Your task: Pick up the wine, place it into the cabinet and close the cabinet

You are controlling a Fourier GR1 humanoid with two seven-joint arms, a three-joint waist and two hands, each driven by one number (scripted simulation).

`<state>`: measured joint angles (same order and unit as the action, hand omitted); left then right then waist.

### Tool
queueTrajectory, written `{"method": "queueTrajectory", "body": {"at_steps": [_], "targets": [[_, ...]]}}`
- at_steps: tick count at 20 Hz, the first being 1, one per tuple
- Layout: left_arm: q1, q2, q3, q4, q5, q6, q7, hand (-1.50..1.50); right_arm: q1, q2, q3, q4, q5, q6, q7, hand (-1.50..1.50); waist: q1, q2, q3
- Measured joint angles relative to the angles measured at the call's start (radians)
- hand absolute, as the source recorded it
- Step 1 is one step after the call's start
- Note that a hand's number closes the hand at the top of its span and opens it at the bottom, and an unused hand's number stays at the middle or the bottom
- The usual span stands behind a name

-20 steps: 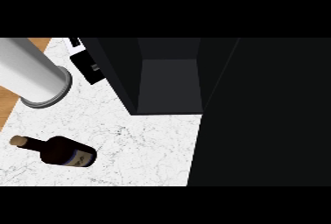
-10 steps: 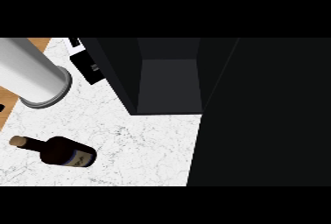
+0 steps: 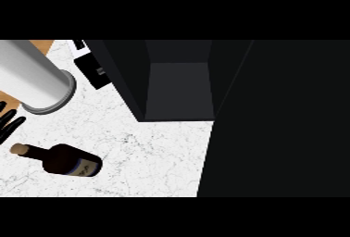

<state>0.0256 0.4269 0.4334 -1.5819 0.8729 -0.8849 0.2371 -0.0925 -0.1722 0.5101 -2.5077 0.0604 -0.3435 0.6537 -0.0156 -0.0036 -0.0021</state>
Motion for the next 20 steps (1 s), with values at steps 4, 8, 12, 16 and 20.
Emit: {"method": "queueTrajectory", "body": {"at_steps": [4,8,12,16,20], "targets": [[-0.018,-0.037,0.029,0.089,-0.117,-0.061,-0.067,-1.5,0.003,-0.014,0.011,-0.001,0.003,-0.015,-0.006,-1.5,-0.002,0.0,0.0],[-0.039,-0.06,0.05,0.165,-0.219,-0.101,-0.13,-1.5,0.007,-0.035,0.03,-0.003,0.008,-0.028,-0.008,-1.5,-0.004,0.0,0.0],[-0.063,-0.086,0.067,0.245,-0.347,-0.13,-0.21,-1.5,-0.015,-0.043,0.044,-0.001,0.012,-0.05,0.004,-1.5,-0.006,0.0,-0.001],[-0.092,-0.1,0.066,0.302,-0.444,-0.132,-0.26,-1.5,-0.036,-0.062,0.043,-0.004,0.016,-0.062,0.023,-1.5,-0.008,0.0,-0.001],[-0.115,-0.107,0.069,0.378,-0.561,-0.125,-0.336,-1.5,-0.027,-0.07,0.06,-0.001,0.018,-0.08,0.012,-1.5,-0.008,0.001,-0.001]]}}
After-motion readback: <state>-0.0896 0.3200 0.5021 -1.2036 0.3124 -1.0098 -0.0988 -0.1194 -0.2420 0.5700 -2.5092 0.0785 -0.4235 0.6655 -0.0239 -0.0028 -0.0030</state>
